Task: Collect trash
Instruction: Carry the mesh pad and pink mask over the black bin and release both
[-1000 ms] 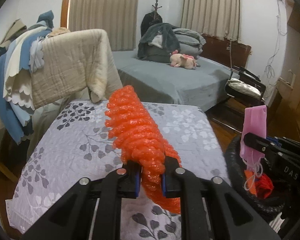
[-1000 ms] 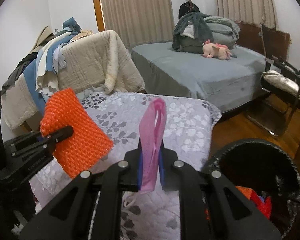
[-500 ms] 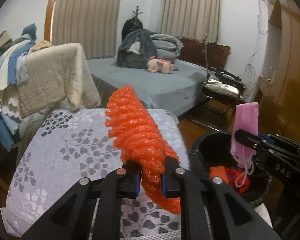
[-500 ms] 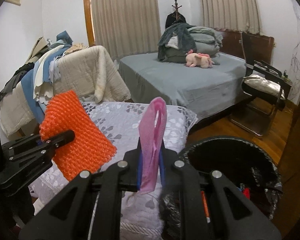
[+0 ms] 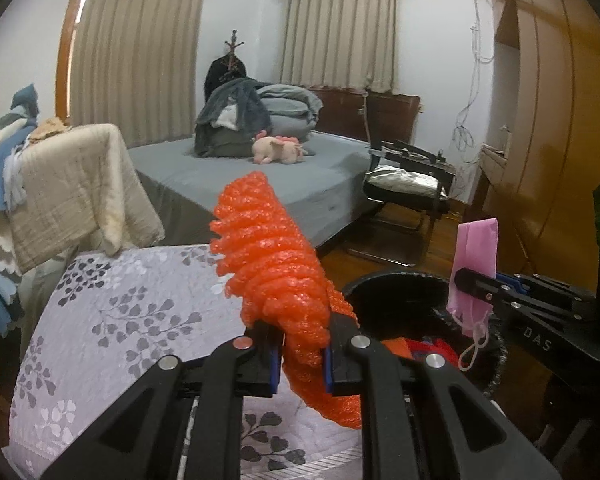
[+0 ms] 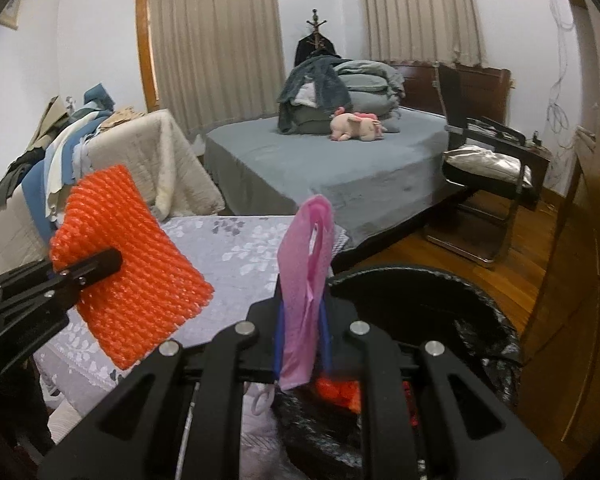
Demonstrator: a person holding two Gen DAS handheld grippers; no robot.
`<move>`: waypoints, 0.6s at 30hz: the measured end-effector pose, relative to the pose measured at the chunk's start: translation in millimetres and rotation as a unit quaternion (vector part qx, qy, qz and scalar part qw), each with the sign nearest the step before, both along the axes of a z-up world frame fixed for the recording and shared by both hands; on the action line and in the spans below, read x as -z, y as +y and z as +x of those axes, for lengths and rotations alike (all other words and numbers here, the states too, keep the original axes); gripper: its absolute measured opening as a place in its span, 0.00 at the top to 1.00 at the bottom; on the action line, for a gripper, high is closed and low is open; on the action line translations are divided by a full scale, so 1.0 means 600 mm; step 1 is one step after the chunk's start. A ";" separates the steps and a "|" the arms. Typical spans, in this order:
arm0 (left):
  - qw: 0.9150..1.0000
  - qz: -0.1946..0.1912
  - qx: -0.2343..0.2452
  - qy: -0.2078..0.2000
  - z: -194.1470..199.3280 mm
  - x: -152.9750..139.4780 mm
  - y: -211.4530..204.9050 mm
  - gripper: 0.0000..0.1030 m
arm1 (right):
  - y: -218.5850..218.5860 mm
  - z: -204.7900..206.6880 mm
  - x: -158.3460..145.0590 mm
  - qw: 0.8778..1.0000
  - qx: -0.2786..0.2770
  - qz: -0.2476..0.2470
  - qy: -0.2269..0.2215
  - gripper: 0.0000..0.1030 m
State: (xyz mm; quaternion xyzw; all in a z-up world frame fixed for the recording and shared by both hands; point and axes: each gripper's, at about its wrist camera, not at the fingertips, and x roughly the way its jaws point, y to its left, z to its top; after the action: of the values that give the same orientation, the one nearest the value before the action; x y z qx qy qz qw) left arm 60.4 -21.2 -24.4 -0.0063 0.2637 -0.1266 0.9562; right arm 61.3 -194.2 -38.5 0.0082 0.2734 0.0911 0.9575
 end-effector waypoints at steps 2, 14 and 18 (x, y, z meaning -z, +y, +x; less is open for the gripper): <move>1.000 0.000 0.008 -0.002 -0.002 -0.002 -0.010 0.85 | -0.013 -0.005 0.001 1.000 0.010 0.000 -0.001 0.87; 0.997 0.002 0.080 0.000 0.014 0.008 -0.092 0.85 | -0.091 -0.025 0.018 0.997 0.074 -0.011 0.012 0.86; 0.995 0.002 0.103 0.007 0.023 0.020 -0.123 0.85 | -0.119 -0.028 0.029 0.995 0.095 -0.012 0.020 0.86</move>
State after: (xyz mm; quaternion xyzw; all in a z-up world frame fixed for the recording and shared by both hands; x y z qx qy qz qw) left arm 74.2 -94.9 -36.3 0.0220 0.2696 -0.2237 0.9364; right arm 44.4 -265.8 -55.7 0.0248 0.2914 -0.0037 0.9563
